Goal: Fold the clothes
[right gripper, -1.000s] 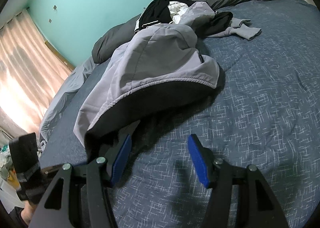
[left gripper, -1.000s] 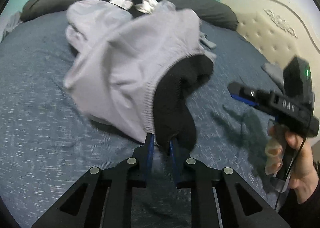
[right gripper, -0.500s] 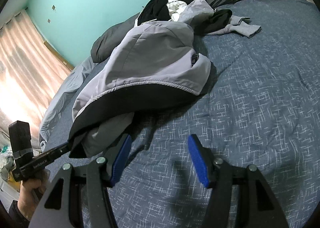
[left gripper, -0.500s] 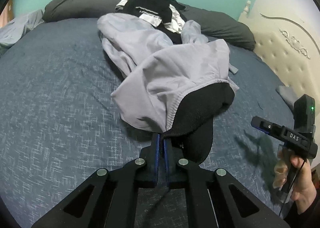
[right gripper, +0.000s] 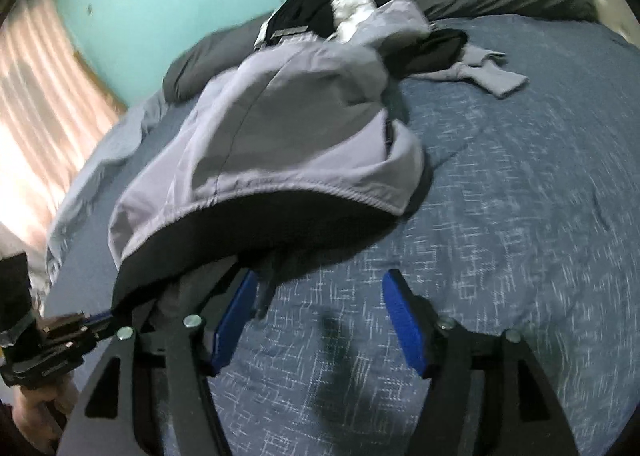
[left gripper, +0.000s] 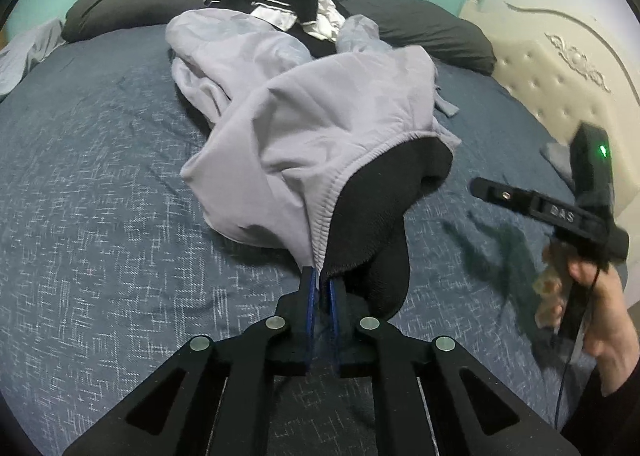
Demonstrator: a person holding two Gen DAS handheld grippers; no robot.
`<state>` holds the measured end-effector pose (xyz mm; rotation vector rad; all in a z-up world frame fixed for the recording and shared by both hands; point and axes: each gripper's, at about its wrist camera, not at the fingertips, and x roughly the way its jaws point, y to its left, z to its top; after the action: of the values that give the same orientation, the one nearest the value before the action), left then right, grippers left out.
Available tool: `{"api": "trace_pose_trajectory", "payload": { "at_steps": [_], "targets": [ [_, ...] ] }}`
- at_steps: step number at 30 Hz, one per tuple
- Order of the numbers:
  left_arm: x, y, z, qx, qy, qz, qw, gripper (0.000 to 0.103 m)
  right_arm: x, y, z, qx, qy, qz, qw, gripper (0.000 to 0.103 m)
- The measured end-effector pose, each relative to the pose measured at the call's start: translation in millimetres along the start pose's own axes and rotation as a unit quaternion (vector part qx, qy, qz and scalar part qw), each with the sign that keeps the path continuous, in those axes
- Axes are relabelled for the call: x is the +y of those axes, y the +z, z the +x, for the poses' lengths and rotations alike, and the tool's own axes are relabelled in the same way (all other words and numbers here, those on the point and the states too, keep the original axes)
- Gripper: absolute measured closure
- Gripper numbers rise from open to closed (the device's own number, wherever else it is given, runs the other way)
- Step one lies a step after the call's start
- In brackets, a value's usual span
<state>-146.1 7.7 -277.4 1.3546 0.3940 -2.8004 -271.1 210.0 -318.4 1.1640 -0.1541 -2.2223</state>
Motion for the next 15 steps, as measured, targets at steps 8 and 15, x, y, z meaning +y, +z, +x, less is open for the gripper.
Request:
{"api": "trace_pose_trajectory", "payload": {
  "at_steps": [8, 15],
  "targets": [
    [-5.0, -4.0, 1.5, 0.005, -0.008, 0.005, 0.9999, 0.077, 12.1, 8.2, 25.1, 0.029, -0.073, -0.071, 0.994, 0.035],
    [-1.1, -7.9, 1.7, 0.006, -0.006, 0.008, 0.9999, 0.078, 8.0, 17.6, 33.4, 0.012, -0.100, -0.088, 0.991, 0.035]
  ]
}}
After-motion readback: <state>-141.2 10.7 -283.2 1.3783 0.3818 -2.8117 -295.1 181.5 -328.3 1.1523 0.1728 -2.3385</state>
